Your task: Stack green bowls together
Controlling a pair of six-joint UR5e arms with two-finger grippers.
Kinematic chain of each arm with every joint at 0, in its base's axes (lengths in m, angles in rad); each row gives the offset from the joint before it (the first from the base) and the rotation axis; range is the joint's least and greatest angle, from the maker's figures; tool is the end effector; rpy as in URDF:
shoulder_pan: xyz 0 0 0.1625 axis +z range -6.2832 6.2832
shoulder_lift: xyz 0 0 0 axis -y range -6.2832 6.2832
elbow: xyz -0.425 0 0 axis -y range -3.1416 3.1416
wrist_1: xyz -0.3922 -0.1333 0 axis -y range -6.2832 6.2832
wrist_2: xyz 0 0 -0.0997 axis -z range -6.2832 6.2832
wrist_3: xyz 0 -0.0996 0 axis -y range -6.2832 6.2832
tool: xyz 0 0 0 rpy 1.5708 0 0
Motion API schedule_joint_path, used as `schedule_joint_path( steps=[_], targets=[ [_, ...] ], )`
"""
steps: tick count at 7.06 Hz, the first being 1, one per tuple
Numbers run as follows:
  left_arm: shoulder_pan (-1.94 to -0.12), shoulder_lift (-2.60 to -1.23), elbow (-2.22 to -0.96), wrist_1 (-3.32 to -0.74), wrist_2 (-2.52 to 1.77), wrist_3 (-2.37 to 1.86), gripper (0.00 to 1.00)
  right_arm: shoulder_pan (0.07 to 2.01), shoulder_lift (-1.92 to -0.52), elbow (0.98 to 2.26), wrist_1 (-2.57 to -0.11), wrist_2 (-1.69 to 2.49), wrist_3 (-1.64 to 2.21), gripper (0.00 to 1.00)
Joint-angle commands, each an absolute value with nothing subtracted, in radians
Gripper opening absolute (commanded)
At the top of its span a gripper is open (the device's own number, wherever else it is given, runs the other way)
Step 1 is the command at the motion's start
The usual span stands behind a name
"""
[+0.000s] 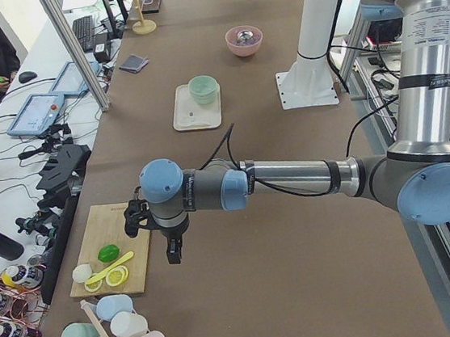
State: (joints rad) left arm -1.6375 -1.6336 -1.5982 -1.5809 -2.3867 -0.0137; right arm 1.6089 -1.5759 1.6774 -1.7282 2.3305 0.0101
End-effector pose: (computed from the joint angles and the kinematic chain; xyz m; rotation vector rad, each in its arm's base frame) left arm -0.0955 -0.5181 0.6093 0.1163 0.8124 -0.0349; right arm 0.0831 -0.4807 0.6254 -0.0426 -0.7603 0.0671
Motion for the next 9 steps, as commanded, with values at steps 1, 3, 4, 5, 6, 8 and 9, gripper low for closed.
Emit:
schedule_joint_path(
  steps=[1,3,4,5,6,8,9],
  targets=[
    [-1.637,-1.631,-1.594,-1.585,-2.384,-0.012,0.98,1.609,-1.577,1.68,-1.729,2.33,0.011,1.0],
    [-1.637,-1.632,-1.589,-1.583,-2.382,-0.012,0.98,1.609,-1.575,1.678,-1.729,2.33,0.012,1.0],
    [-1.637,-1.632,-1.591,-1.583,-2.381,-0.012,0.98,1.609,-1.577,1.68,-1.73,2.332,0.012,1.0],
    [-1.637,-1.631,-1.591,-1.582,-2.381,-0.014,0.98,1.609,-1.575,1.689,-1.752,2.335,0.012,1.0],
    [-1.637,-1.631,-1.591,-1.582,-2.381,-0.014,0.98,1.609,-1.575,1.716,-1.782,2.335,0.011,1.0],
    [-1.637,-1.631,-1.589,-1.58,-2.381,-0.017,0.98,1.609,-1.581,1.749,-1.825,2.335,0.011,1.0],
    [-1.637,-1.631,-1.588,-1.578,-2.381,-0.015,0.98,1.609,-1.58,1.747,-1.825,2.333,0.012,1.0]
  ],
)
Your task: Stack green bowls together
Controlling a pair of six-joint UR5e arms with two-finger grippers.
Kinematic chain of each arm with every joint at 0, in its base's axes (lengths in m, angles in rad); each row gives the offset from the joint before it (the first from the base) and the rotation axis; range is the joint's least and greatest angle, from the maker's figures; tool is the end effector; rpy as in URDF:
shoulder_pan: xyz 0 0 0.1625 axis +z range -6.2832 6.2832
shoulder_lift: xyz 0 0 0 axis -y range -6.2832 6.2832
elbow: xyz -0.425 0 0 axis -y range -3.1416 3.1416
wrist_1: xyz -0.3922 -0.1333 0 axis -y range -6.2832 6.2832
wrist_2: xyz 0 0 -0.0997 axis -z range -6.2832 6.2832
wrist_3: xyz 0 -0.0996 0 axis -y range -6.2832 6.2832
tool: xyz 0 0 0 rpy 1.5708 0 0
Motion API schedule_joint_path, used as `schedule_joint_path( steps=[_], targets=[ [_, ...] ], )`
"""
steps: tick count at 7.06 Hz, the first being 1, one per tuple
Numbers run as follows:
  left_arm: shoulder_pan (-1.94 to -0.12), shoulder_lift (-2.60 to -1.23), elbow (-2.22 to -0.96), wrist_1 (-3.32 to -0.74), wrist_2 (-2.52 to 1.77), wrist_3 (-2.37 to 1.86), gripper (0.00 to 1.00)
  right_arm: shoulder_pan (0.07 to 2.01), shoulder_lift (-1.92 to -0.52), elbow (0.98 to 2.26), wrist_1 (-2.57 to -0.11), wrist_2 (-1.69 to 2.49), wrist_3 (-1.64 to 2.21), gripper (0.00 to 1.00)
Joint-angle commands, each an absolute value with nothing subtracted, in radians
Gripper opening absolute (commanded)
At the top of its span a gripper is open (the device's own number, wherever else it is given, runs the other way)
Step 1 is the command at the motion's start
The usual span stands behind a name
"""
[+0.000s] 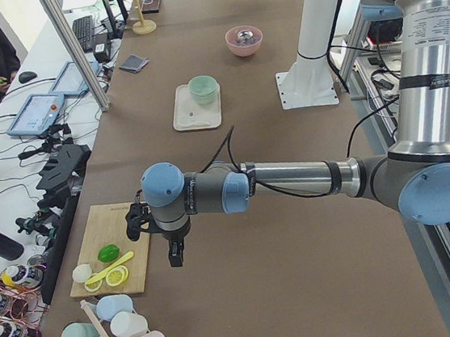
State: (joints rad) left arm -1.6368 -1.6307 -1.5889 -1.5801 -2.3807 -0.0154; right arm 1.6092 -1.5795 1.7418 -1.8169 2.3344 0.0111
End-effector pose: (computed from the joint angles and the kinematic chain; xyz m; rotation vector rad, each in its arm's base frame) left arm -0.0954 -0.5166 0.6159 0.1029 0.8070 -0.0415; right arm 0.0827 -0.4738 0.6041 -0.0693 -0.7643 0.0790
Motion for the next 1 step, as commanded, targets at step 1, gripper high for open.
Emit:
schedule_joint_path(
  steps=[1],
  targets=[
    [-1.637,-1.631,-1.585,-1.578,-2.381,-0.015,0.98,1.609,-1.577,1.747,-1.825,2.332,0.011,1.0]
  ],
)
